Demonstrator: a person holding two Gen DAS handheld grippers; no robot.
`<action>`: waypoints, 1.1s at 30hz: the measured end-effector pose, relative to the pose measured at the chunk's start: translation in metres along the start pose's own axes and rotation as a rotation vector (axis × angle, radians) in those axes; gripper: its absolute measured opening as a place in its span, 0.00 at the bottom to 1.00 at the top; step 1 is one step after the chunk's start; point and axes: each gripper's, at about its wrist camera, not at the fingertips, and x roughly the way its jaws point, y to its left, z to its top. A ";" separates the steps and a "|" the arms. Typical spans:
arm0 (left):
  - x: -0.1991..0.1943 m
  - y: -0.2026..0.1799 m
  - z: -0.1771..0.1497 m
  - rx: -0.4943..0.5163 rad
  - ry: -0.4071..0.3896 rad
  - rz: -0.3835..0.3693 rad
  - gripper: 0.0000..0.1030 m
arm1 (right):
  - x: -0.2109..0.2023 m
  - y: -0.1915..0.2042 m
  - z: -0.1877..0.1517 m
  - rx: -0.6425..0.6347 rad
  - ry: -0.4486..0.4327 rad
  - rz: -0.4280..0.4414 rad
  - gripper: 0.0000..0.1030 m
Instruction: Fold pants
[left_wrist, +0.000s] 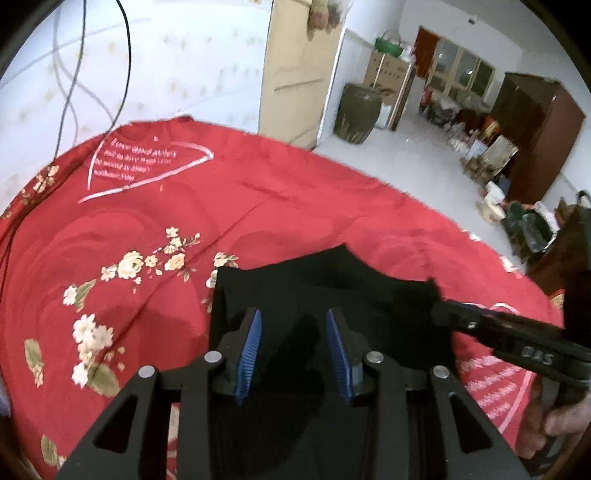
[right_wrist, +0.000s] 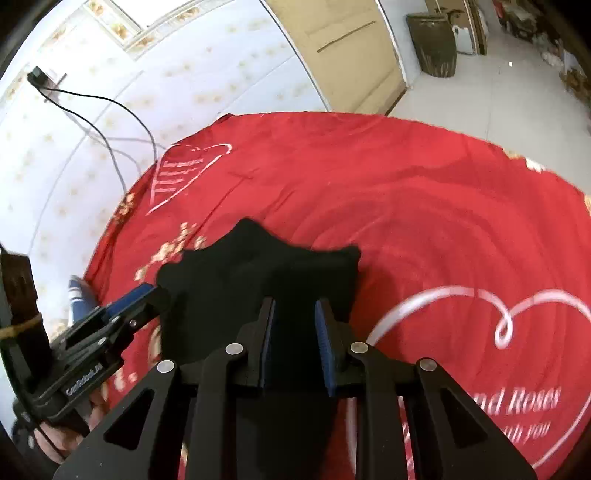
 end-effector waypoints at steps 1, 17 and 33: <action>0.009 0.003 0.000 -0.004 0.015 0.010 0.38 | 0.004 -0.001 0.001 -0.007 0.001 -0.003 0.21; -0.041 0.008 -0.037 0.028 -0.016 -0.023 0.43 | -0.023 0.012 -0.022 -0.028 -0.013 -0.046 0.21; -0.073 0.008 -0.107 -0.036 0.042 -0.030 0.43 | -0.032 0.021 -0.103 -0.049 0.103 -0.109 0.37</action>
